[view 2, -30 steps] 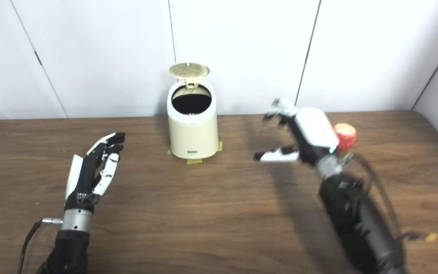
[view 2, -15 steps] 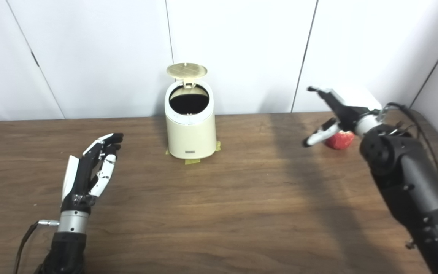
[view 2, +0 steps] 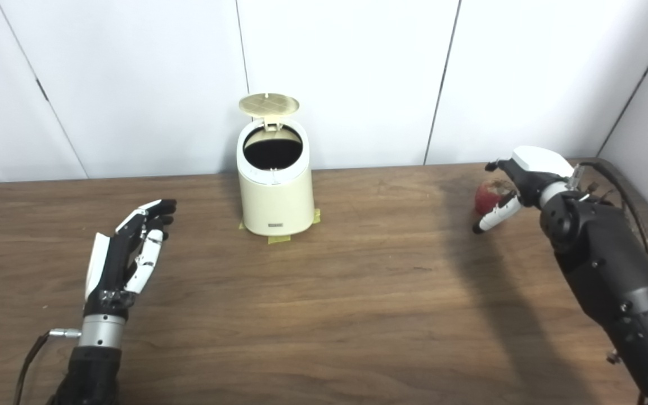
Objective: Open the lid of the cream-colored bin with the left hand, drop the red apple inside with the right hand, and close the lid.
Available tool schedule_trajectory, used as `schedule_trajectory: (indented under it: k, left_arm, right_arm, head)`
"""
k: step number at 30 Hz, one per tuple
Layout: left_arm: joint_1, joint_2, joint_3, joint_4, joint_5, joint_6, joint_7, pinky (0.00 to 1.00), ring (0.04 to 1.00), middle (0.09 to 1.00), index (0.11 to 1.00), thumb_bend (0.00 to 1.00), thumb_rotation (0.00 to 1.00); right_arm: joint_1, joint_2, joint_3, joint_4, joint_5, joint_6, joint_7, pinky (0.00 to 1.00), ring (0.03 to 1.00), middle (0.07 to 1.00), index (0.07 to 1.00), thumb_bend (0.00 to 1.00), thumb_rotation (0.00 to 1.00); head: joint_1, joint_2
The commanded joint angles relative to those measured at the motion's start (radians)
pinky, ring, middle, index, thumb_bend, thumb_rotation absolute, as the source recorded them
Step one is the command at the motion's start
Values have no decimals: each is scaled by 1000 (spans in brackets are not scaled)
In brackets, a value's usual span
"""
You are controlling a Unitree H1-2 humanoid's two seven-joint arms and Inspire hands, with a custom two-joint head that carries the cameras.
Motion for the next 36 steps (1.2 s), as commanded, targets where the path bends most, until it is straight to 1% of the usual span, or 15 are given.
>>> schedule_trajectory:
  k: [1, 3, 8, 12, 16, 19, 23, 25, 27, 29, 32, 36]
  left_arm:
    - [-6, 6, 4, -9, 8, -45, 8, 645, 746, 774, 770, 178, 814]
    - [-6, 6, 4, -8, 6, -44, 7, 649, 746, 772, 769, 177, 816]
    - [-6, 7, 4, -1, 6, -55, 9, 652, 745, 767, 765, 168, 778]
    - [-3, 7, 4, -7, 20, -50, 9, 650, 745, 768, 765, 182, 783]
    - [1, 13, 2, -10, 45, -44, 13, 661, 753, 770, 770, 191, 792]
    - [5, 13, 5, -16, 56, -44, 14, 655, 750, 768, 766, 195, 788]
    - [13, 11, 8, -34, 59, -29, 7, 659, 752, 769, 765, 194, 792]
    - [15, 11, 9, -38, 59, -26, 6, 656, 750, 769, 763, 192, 792]
    - [17, 11, 9, -43, 57, -24, 2, 656, 749, 768, 762, 191, 790]
    - [17, 11, 10, -46, 56, -23, 0, 658, 752, 769, 764, 192, 791]
    - [19, 11, 10, -50, 56, -22, -4, 660, 753, 770, 763, 184, 787]
    - [19, 10, 9, -48, 55, -29, -6, 658, 751, 769, 761, 182, 775]
  right_arm:
    - [-53, -46, -10, -9, -1, -17, -32, 651, 876, 915, 842, 1000, 342]
    - [-51, -45, -11, -8, 7, -19, -37, 660, 876, 914, 844, 1000, 348]
    - [-41, -37, -26, -9, 56, -25, -49, 679, 876, 903, 846, 1000, 319]
    - [-43, -32, -23, -3, 83, -34, -58, 661, 861, 898, 850, 997, 301]
    - [-60, -26, -15, 15, 104, -46, -62, 664, 859, 909, 867, 996, 281]
    - [-88, -18, -3, 53, 112, -68, -69, 639, 838, 911, 876, 991, 254]
    - [-122, -9, 16, 76, 113, -55, -60, 620, 823, 914, 885, 987, 226]
    - [-137, -11, 27, 85, 110, -56, -55, 594, 806, 916, 886, 978, 207]
    - [-160, -12, 43, 111, 116, -73, -46, 584, 804, 920, 881, 967, 188]
    - [-179, -15, 57, 133, 124, -86, -37, 593, 812, 915, 874, 947, 162]
    - [-206, -22, 75, 181, 132, -112, -30, 642, 833, 915, 859, 926, 146]
    - [-229, -23, 86, 234, 137, -144, -44, 643, 813, 892, 836, 932, 152]
  head:
    - [0, 0]
    - [0, 0]
    - [4, 4]
    - [13, 8]
    - [19, 12]
    - [21, 18]
    - [23, 25]
    - [23, 26]
    - [23, 29]
    - [23, 30]
    - [22, 30]
    - [24, 31]
